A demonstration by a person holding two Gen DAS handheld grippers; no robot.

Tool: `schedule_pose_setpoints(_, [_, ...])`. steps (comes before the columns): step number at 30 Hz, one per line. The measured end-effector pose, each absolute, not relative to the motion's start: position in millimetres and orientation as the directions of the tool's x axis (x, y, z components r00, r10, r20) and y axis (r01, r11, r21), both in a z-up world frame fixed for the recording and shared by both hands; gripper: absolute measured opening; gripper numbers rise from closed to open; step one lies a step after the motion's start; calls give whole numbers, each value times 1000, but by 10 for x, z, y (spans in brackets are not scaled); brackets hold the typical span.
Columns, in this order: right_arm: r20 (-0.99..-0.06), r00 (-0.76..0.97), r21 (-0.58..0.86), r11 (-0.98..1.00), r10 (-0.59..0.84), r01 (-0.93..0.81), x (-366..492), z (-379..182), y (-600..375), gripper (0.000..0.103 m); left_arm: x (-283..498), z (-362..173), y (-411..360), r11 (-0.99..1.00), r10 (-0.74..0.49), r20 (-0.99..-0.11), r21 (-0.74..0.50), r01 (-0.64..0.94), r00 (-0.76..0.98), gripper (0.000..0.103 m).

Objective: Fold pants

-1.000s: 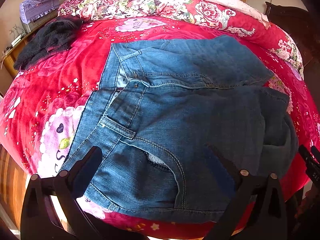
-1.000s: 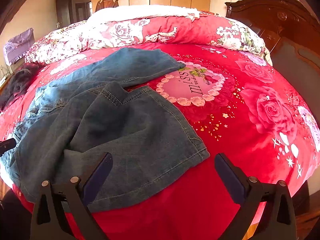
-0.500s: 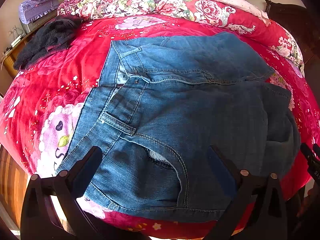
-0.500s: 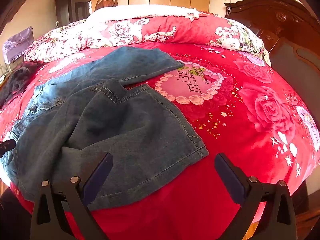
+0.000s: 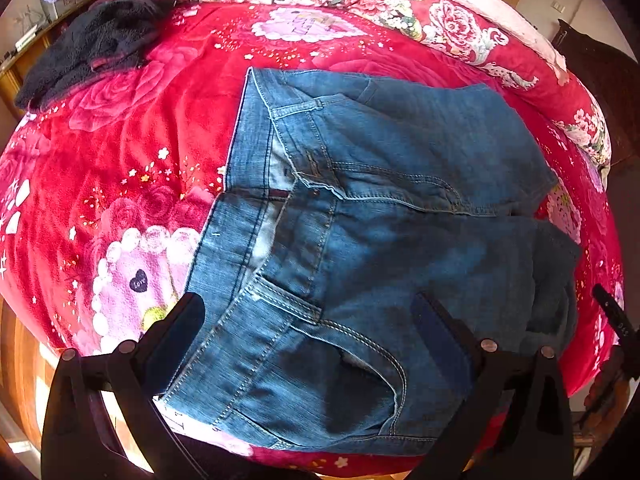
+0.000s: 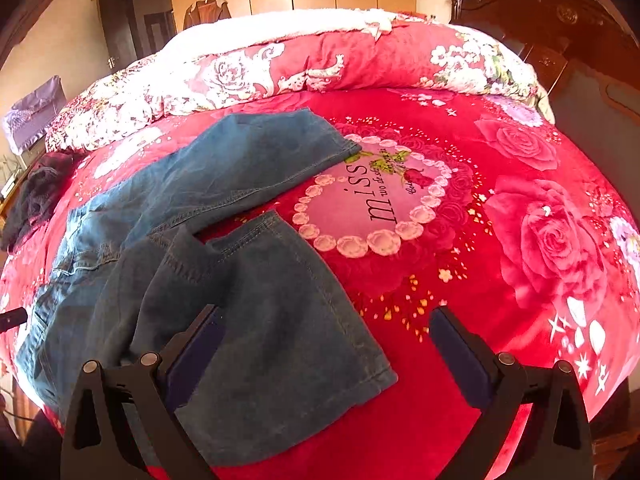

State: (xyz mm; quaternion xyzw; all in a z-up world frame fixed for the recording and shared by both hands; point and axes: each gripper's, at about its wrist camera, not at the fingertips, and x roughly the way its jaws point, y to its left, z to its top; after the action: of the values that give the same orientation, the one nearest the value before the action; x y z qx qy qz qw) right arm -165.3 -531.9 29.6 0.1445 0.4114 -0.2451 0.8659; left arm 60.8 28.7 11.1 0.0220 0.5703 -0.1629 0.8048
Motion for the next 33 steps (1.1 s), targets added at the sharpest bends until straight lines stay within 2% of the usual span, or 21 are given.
schedule_pose_setpoints(5, [-895, 408, 53, 865, -181, 500, -1157, -73, -5650, 102, 917, -145, 367, 936, -292, -954, -272, 222, 61, 103])
schedule_pose_setpoints(7, [-923, 363, 68, 876, -126, 478, -1052, -250, -5669, 98, 907, -337, 316, 937, -276, -961, -275, 217, -27, 103])
schedule_pose_setpoints(8, [-931, 352, 76, 889, -99, 452, -1015, -314, -5645, 83, 882, -424, 277, 939, -257, -964, -265, 221, -64, 103])
schedule_pose_setpoints(9, [-933, 352, 83, 900, -80, 427, -1002, -340, -5616, 58, 843, -498, 234, 943, -227, -971, -240, 230, -80, 102])
schedule_pose_setpoints(10, [-928, 366, 87, 912, -73, 401, -1004, -327, -5573, 48, 796, -514, 187, 948, -190, -980, -197, 250, -55, 99])
schedule_pose_setpoints(11, [-919, 391, 107, 920, -54, 378, -1026, -289, -5541, 21, 743, -500, 131, 949, -149, -989, -149, 276, -22, 94])
schedule_pose_setpoints(12, [-916, 401, 134, 919, -29, 371, -1054, -268, -5537, 7, 690, -467, 69, 945, -121, -993, -115, 306, 3, 80])
schedule_pose_setpoints(14, [-895, 445, 149, 921, -29, 361, -1187, -130, -5550, 7, 588, -379, -17, 934, -116, -993, -105, 343, 11, 54])
schedule_pose_setpoints(17, [-854, 517, 205, 872, -63, 445, -1624, 33, -5781, 7, 474, -296, -34, 932, -84, -995, -59, 358, 55, 46])
schedule_pose_setpoints(20, [-894, 438, 205, 784, -93, 586, -1959, -202, -6125, 8, 430, -451, 13, 940, -50, -998, -36, 338, 34, 44])
schedule_pose_setpoints(22, [-885, 461, 274, 724, -68, 633, -2181, -269, -6223, 20, 374, -416, 43, 945, -70, -997, -54, 322, 38, 44])
schedule_pose_setpoints(25, [-829, 557, 406, 632, -50, 660, -2528, -245, -6285, 30, 284, -218, 186, 947, -148, -988, -127, 296, 51, 44])
schedule_pose_setpoints(26, [-818, 574, 434, 603, -49, 669, -2634, -257, -6294, 43, 218, -164, 224, 940, -192, -980, -171, 296, 45, 46])
schedule_pose_setpoints(27, [-813, 581, 455, 585, -34, 671, -2683, -257, -6311, 50, 148, -141, 261, 929, -238, -971, -220, 299, 24, 56])
schedule_pose_setpoints(28, [-810, 587, 477, 575, -6, 664, -2712, -287, -6305, 50, 78, -151, 281, 919, -270, -963, -258, 297, 1, 62])
schedule_pose_setpoints(29, [-811, 585, 489, 573, 20, 658, -2696, -331, -6288, 50, 10, -192, 283, 917, -283, -959, -274, 290, -13, 72])
schedule_pose_setpoints(31, [-805, 590, 507, 593, 66, 626, -2701, -378, -6235, 49, -87, -306, 207, 924, -250, -968, -250, 289, -37, 72])
schedule_pose_setpoints(33, [-796, 599, 509, 635, 89, 581, -2643, -345, -6172, 10, -180, -468, 93, 936, -202, -977, -213, 279, -70, 71])
